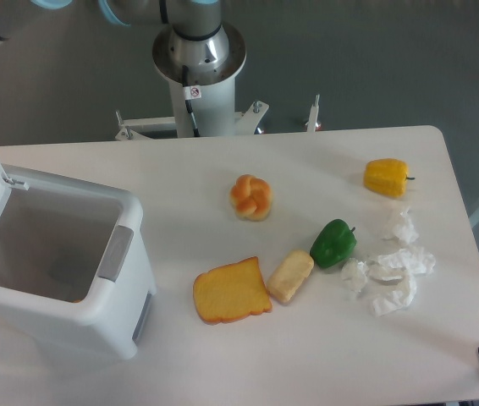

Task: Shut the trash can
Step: 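Push the gripper against the back of the raised lid, then lower the gripper, pushing the lid forward over the can opening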

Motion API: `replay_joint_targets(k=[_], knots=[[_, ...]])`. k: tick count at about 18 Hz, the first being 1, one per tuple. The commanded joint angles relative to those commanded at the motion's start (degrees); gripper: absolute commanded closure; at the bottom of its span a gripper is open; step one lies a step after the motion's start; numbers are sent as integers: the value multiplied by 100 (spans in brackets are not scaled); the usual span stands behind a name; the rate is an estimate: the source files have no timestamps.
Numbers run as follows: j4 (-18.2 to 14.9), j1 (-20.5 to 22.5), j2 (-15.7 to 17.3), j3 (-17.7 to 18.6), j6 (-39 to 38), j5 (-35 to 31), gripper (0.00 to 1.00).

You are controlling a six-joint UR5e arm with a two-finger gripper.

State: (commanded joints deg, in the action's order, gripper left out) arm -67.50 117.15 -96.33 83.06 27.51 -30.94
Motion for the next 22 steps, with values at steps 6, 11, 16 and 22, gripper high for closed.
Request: replay_joint_targets(k=[6, 11, 16, 22], knots=[[9, 193, 35, 0, 245, -938, 0], [298, 211, -9, -9, 457, -1669, 0], [422, 439, -53, -9, 597, -1846, 0], [440, 668, -44, -17, 747, -2116, 0]])
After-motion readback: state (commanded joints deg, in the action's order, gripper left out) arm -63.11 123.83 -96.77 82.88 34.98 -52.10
